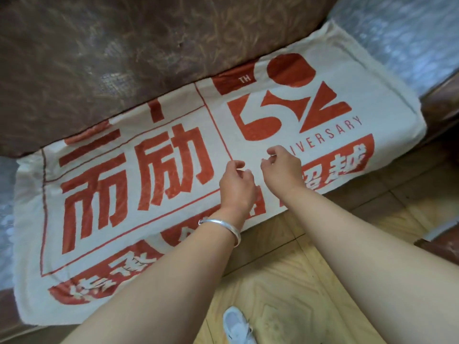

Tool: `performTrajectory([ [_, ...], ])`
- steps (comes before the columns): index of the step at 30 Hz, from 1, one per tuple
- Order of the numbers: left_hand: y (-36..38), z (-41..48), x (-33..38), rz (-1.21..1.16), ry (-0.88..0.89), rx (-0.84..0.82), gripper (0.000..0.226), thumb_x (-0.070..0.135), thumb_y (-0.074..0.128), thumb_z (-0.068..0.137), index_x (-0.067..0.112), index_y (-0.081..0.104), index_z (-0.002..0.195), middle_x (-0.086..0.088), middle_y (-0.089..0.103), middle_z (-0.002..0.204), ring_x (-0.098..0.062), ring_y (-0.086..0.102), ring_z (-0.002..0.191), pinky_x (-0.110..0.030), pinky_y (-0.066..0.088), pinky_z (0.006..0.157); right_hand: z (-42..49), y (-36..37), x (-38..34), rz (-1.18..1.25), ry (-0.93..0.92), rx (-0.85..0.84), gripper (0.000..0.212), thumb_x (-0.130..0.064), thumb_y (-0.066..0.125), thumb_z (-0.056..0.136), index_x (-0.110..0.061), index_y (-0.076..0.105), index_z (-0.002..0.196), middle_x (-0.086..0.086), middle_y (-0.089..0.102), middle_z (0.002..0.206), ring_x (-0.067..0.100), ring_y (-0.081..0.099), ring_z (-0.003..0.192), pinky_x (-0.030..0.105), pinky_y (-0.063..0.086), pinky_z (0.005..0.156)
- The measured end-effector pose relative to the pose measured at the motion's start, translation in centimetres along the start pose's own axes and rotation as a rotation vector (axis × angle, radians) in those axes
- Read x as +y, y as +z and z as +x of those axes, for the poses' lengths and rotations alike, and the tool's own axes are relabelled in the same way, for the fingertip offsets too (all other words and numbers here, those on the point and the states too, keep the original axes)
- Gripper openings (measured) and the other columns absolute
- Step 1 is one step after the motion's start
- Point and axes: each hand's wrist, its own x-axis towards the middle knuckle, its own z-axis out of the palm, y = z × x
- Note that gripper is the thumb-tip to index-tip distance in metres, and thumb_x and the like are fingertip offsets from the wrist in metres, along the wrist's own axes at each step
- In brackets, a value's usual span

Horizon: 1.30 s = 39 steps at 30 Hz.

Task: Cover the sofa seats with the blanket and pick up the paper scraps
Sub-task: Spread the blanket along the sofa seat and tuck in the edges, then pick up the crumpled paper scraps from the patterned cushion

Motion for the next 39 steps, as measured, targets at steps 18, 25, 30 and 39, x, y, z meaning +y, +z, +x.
performTrajectory([
  [18,25.1,-19.9,7.1,0.011,0.218,-0.305,0.02,0.023,0.051,0.095,0.02,0.049,0.114,0.006,0.058,0.092,-0.014,0.064,0.08,-0.025,0.058,0.062,-8.0,-25.5,19.0,0.24,0.256,0.386,0.04,-0.016,0.042,0.097,-0.013,0.041,0.136,0.011,0.055,0.131,0.028,0.052,0.12,0.027,0.041,0.085],
  [25,32.5,-25.8,8.0,0.121,0.419,-0.47,0.024,0.015,0.053,0.093,0.019,0.053,0.117,0.01,0.056,0.095,-0.002,0.055,0.089,-0.015,0.046,0.08,-11.5,-31.8,25.7,0.374,0.324,0.626,0.038,-0.014,0.045,0.095,-0.013,0.044,0.133,0.008,0.063,0.119,0.025,0.056,0.115,0.04,0.044,0.099],
  [30,37.7,-30.7,8.1,0.17,0.498,-0.668,0.024,0.013,0.055,0.091,0.017,0.052,0.115,0.014,0.053,0.084,-0.003,0.055,0.08,-0.017,0.047,0.075,-14.8,-36.3,31.1,0.394,0.389,0.774,0.037,-0.014,0.045,0.096,-0.013,0.044,0.133,0.001,0.065,0.108,0.018,0.059,0.106,0.021,0.04,0.086],
  [39,44.5,-39.2,6.8,0.235,0.513,-1.043,0.029,0.0,0.047,0.094,0.013,0.048,0.12,0.004,0.053,0.092,-0.008,0.06,0.061,-0.02,0.054,0.054,-22.3,-41.3,39.6,0.511,0.537,1.053,0.028,-0.016,0.049,0.092,-0.011,0.058,0.118,0.004,0.065,0.103,0.029,0.064,0.097,0.043,0.048,0.092],
])
